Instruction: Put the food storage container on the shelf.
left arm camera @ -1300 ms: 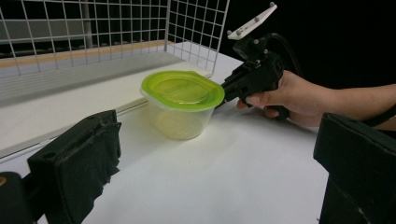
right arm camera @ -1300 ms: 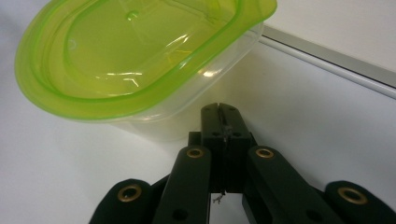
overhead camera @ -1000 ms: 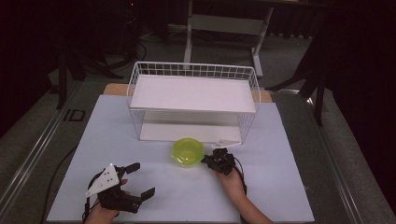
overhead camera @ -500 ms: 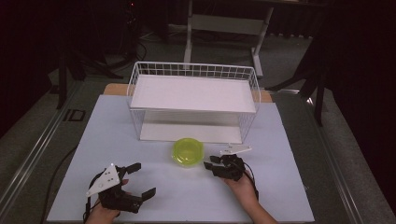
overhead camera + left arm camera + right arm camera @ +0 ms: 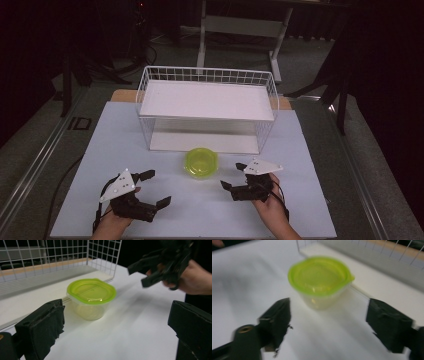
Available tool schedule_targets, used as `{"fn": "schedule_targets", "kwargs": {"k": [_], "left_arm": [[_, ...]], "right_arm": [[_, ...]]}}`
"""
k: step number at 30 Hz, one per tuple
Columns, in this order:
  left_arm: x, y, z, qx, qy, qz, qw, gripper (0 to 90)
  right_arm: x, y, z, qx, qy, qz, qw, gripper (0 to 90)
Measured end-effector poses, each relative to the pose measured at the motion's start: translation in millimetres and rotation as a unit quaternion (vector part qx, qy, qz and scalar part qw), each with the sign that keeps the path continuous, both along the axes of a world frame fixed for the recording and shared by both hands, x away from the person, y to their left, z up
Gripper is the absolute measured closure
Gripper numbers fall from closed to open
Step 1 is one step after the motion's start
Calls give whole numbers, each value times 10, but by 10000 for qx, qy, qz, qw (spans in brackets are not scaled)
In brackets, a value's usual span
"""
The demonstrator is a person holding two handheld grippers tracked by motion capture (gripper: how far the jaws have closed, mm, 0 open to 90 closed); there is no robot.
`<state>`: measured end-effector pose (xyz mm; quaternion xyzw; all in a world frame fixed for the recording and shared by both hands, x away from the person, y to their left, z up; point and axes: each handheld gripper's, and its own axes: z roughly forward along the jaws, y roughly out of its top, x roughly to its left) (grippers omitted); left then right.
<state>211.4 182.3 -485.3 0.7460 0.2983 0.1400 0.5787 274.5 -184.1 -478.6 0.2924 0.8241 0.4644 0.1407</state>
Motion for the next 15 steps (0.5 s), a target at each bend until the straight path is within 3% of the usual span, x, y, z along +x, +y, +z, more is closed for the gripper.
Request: {"fn": "schedule_targets", "kwargs": {"k": [2, 4, 6, 10, 12, 15], "left_arm": [[36, -11, 20, 29, 3, -36, 10000, 16], [81, -20, 39, 7, 75, -63, 10000, 16], [136, -30, 63, -145, 205, -103, 9996, 16], [244, -66, 140, -191, 332, -89, 9992, 16], [296, -87, 188, -156, 324, -82, 9993, 16], [388, -119, 245, -139, 381, -86, 9991, 16]], "right_arm": [[-25, -4, 44, 118, -168, -20, 9998, 226], [-7, 2, 70, 73, -72, -86, 9999, 225], [6, -7, 89, 185, -125, -64, 9997, 224], [56, 30, 103, -49, -27, -163, 9999, 221], [68, 44, 99, -121, -185, -285, 9993, 218], [107, 58, 104, -27, -108, -285, 9995, 209]]}}
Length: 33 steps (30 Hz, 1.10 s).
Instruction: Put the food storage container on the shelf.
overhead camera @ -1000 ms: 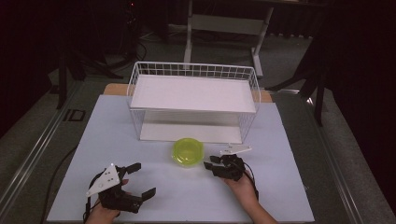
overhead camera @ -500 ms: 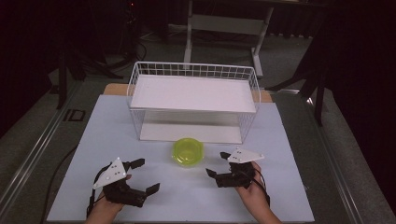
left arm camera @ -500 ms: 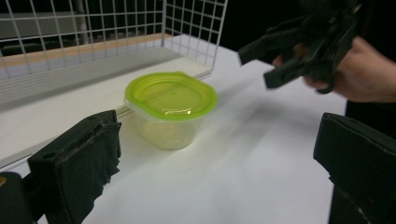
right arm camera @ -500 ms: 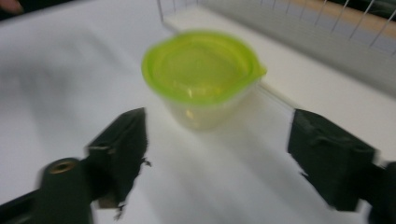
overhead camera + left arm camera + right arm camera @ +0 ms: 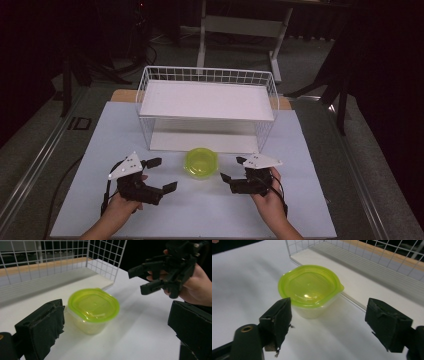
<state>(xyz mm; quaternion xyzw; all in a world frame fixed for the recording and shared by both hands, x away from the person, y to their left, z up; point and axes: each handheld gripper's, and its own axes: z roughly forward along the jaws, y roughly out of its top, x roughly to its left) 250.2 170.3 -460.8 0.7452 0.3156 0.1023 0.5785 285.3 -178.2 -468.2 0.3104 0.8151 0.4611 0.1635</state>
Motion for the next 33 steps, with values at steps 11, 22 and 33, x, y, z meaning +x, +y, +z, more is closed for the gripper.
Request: {"fn": "schedule_targets", "kwargs": {"k": [11, 22, 33], "left_arm": [[371, -171, 76, 98, 260, 27, 9996, 16], [647, -282, -120, 262, 780, 226, 9964, 73], [815, -279, -388, 242, 1715, 589, 9831, 245]], "right_arm": [[176, 124, 57, 186, 114, -55, 9997, 145], [388, 236, 27, 488, 445, -455, 9968, 124], [511, 322, -203, 489, 1035, -700, 9910, 274]]}}
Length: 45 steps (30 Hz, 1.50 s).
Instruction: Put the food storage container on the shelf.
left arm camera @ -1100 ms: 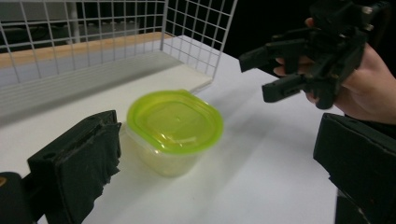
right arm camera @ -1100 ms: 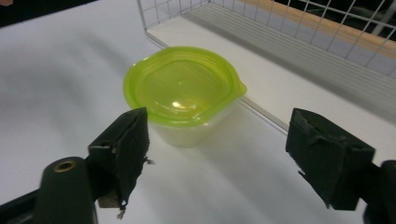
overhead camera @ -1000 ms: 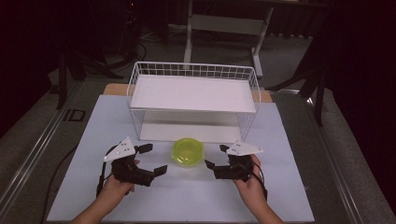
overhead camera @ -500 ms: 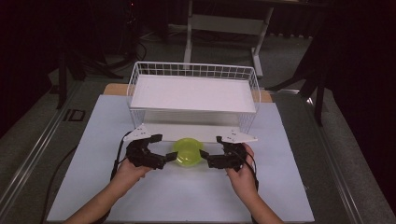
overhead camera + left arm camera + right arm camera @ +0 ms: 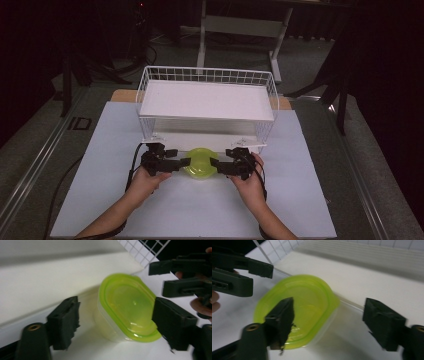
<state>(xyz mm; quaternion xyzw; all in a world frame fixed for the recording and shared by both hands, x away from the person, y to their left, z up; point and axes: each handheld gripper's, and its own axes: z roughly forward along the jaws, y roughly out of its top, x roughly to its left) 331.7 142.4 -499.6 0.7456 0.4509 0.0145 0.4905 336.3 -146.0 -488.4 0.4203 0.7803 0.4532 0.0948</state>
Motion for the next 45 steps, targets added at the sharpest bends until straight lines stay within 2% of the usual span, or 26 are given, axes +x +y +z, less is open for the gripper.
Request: {"fn": "schedule_targets", "kwargs": {"k": [2, 3, 4, 10, 16, 19, 23, 28, 30, 33, 38, 41, 43, 44, 45], "left_arm": [[13, 1, -26, 6, 58, 43, 10000, 254], [16, 2, -36, 0, 83, 85, 9999, 327], [16, 5, -47, -59, 148, 112, 9998, 350], [18, -5, -87, -157, 293, -5, 9994, 473], [11, -54, -127, -19, 430, -212, 9988, 590], [-8, -71, -112, 7, 375, -169, 9992, 631], [-25, -85, -91, 73, 409, -186, 9990, 652], [-66, -98, -50, 238, 467, -206, 9984, 678], [-104, -122, -17, 445, 440, -171, 9979, 683], [-152, -118, -17, 436, 494, -104, 9978, 694], [-214, -121, -18, 290, 574, -188, 9978, 718], [-266, -157, 13, 367, 512, -112, 9980, 740], [-282, -164, 27, 386, 500, -62, 9980, 789], [-313, -186, 46, 568, 381, 31, 9977, 789], [-319, -193, 47, 612, 368, 16, 9974, 810]], "right_arm": [[4, -3, -11, -4, 65, -22, 10000, 287], [25, -14, -41, -28, 141, -45, 9999, 337], [32, -20, -47, -29, 185, -18, 9998, 351], [60, -35, -64, -19, 362, 17, 9993, 419], [65, -20, -85, -32, 453, 58, 9989, 462], [65, -12, -95, -44, 491, 114, 9987, 510], [39, 9, -80, -16, 506, 213, 9985, 647], [1, 12, -56, 73, 596, 243, 9979, 682], [-15, 22, -41, 57, 590, 280, 9979, 695], [-35, 48, -11, 11, 593, 298, 9978, 716], [-59, 57, 10, -11, 584, 330, 9977, 746], [-70, 25, 7, 79, 644, 323, 9974, 767], [-81, 16, 6, 106, 646, 308, 9974, 777], [-97, 10, 14, 116, 659, 284, 9974, 792], [-135, 31, 24, -69, 604, 319, 9976, 795]]}}
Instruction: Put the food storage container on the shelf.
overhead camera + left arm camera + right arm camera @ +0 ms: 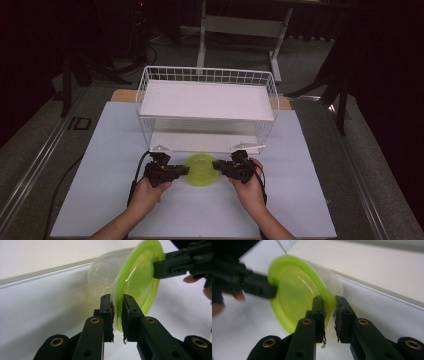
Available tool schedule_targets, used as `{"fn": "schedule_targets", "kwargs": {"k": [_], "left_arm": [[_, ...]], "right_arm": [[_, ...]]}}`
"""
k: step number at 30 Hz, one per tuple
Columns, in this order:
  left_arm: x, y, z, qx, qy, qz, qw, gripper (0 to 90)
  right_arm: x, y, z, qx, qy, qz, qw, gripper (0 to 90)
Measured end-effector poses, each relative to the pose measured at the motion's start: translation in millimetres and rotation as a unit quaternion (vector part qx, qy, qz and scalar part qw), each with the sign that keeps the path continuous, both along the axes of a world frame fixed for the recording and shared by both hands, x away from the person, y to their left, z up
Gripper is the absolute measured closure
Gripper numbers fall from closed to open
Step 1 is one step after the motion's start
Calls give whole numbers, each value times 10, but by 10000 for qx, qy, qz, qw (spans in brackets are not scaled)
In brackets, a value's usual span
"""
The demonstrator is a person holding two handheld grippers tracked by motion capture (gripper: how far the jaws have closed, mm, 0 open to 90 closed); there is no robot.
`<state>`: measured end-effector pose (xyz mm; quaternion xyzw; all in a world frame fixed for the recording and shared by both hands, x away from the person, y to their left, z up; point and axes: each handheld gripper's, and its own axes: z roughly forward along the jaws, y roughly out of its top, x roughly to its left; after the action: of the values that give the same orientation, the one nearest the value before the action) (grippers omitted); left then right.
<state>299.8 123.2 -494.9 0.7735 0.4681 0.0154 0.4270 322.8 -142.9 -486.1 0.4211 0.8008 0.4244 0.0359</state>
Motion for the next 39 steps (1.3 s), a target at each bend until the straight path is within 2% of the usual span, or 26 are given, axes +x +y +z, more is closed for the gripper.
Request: {"fn": "schedule_targets", "kwargs": {"k": [4, 7, 12, 16, 19, 22, 25, 39], "left_arm": [[-12, -10, 2, -56, -8, -3, 10000, 811], [-18, -16, 70, -127, -146, -25, 9998, 813], [-7, -13, 256, -262, -468, -73, 9985, 816], [22, -23, 381, -296, -619, -54, 9976, 815], [61, -35, 416, -308, -711, -27, 9970, 815], [98, -50, 411, -313, -778, 6, 9965, 815], [142, -55, 380, -321, -859, -10, 9958, 815], [325, -121, 158, -213, -767, 111, 9968, 814]], "right_arm": [[-26, -12, -7, 13, 40, -43, 10000, 795], [-51, -35, 49, 23, -101, -67, 9999, 796], [-74, -81, 238, 200, -317, -121, 9992, 797], [-68, -97, 390, 271, -495, -170, 9983, 796], [-43, -102, 456, 300, -577, -224, 9976, 795], [4, -101, 463, 299, -610, -293, 9973, 792], [57, -106, 430, 324, -550, -362, 9973, 792], [254, -98, 229, 144, -426, -526, 9976, 789]]}}
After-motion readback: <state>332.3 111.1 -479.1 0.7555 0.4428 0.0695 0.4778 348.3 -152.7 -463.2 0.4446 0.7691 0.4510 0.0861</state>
